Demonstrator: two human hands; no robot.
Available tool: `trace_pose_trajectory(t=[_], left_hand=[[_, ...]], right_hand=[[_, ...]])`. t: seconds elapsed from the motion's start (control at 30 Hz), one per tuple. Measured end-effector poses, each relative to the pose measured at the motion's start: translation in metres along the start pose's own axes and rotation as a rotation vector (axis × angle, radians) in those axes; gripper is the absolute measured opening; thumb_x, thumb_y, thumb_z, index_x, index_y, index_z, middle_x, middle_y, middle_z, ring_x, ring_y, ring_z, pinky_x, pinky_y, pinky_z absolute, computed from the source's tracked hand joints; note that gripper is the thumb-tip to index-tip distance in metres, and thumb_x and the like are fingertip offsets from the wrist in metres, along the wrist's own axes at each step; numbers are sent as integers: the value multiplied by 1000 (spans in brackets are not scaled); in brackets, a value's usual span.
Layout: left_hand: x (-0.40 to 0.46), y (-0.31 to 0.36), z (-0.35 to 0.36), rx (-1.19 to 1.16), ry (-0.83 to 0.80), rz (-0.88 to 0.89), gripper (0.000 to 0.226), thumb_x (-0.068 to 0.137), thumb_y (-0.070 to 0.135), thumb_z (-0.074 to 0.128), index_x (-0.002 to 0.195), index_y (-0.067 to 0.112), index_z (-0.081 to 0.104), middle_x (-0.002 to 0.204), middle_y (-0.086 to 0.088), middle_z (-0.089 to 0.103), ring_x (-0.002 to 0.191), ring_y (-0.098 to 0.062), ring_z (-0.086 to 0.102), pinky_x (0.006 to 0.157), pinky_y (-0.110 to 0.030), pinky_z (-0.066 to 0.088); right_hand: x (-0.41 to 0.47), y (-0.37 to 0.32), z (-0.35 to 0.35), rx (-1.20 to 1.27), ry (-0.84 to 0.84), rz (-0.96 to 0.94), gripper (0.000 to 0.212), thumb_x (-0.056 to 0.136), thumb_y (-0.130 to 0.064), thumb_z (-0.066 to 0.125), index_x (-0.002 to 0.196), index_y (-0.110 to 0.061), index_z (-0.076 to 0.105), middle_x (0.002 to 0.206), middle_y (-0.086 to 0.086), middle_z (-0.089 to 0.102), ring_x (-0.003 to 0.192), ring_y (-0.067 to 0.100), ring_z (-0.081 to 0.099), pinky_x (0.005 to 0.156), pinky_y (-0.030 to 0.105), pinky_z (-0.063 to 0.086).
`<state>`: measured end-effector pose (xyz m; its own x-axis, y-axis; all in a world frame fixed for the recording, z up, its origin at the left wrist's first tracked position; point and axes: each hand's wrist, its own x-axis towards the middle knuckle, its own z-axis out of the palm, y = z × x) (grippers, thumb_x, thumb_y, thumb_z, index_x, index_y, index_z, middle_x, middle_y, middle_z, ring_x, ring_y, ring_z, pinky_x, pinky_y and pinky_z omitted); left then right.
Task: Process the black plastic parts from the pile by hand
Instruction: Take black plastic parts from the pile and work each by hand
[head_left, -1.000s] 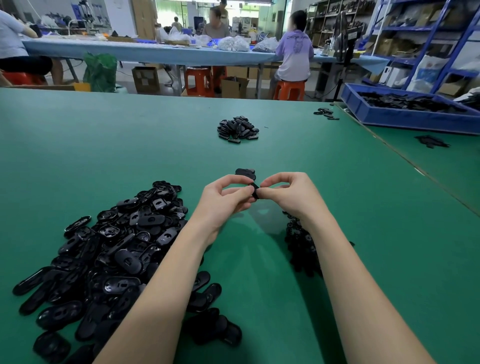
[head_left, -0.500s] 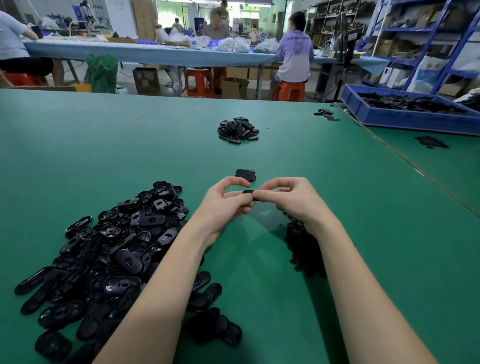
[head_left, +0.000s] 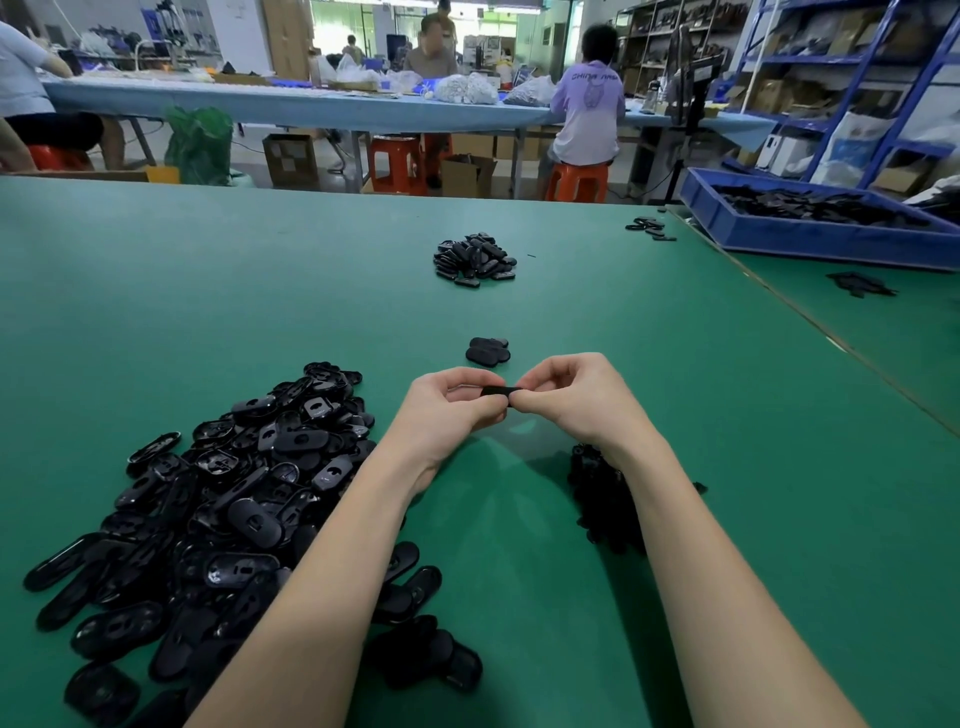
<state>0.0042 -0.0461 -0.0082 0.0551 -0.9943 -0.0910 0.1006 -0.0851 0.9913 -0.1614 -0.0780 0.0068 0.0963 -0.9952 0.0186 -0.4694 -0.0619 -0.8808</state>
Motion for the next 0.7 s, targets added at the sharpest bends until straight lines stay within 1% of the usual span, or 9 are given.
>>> trace_pose_trajectory(t=[0.07, 0.23, 0.37, 0.47, 0.53, 0.57, 0.63, 0.7], left_hand=[[0, 0, 0, 9, 3, 2, 17, 85, -8, 70, 94, 6, 72, 91, -15, 74, 71, -13, 70, 70, -17, 55], [1, 1, -1, 52, 14, 4, 17, 85, -7, 72, 93, 8, 72, 87, -12, 75, 70, -11, 71, 69, -16, 55], [2, -2, -1, 113, 65, 6, 16, 83, -2, 76, 88, 13, 73, 86, -9, 77, 74, -15, 73, 78, -22, 57], [2, -2, -2, 69, 75, 8, 17, 83, -2, 75, 87, 14, 73, 87, -11, 77, 74, -16, 73, 87, -30, 58], [3, -3, -2, 37, 87, 12, 16, 84, -2, 73, 88, 14, 72, 85, -12, 78, 72, -15, 72, 89, -32, 58], [4, -4, -2, 27, 89, 12, 16, 85, -2, 73, 90, 13, 72, 85, -12, 78, 72, -16, 72, 92, -35, 57], [5, -5, -2, 28, 81, 11, 17, 85, 1, 72, 95, 14, 72, 85, -10, 78, 75, -16, 72, 97, -40, 56], [4, -5, 0, 41, 102, 18, 23, 79, 10, 73, 100, 19, 71, 85, -4, 78, 79, -19, 73, 98, -43, 56]], right_hand=[[0, 3, 2, 0, 10, -11, 12, 76, -23, 83, 73, -21, 72, 57, -14, 63, 53, 0, 54, 53, 12, 39], [0, 6, 6, 0, 39, -41, 13, 74, -24, 83, 71, -20, 71, 56, -15, 63, 51, -2, 54, 50, 10, 40], [0, 6, 10, -19, 50, -67, 15, 73, -25, 84, 70, -20, 70, 55, -15, 64, 49, -2, 53, 52, 12, 41], [0, 7, 7, -20, 28, -126, 12, 77, -27, 83, 77, -26, 72, 61, -16, 67, 50, -1, 52, 53, 13, 40], [0, 8, 5, -74, 13, -206, 16, 76, -30, 84, 85, -34, 72, 69, -17, 69, 49, 1, 50, 54, 16, 43], [0, 8, 6, -123, 20, -236, 19, 75, -31, 84, 88, -37, 71, 73, -19, 70, 49, 1, 51, 57, 20, 48], [1, 8, 9, -245, 67, -263, 19, 75, -34, 80, 90, -40, 70, 77, -22, 70, 54, 2, 55, 65, 28, 54], [4, 8, 11, -298, 119, -255, 17, 75, -39, 78, 89, -43, 70, 78, -27, 69, 58, 1, 58, 67, 29, 54]])
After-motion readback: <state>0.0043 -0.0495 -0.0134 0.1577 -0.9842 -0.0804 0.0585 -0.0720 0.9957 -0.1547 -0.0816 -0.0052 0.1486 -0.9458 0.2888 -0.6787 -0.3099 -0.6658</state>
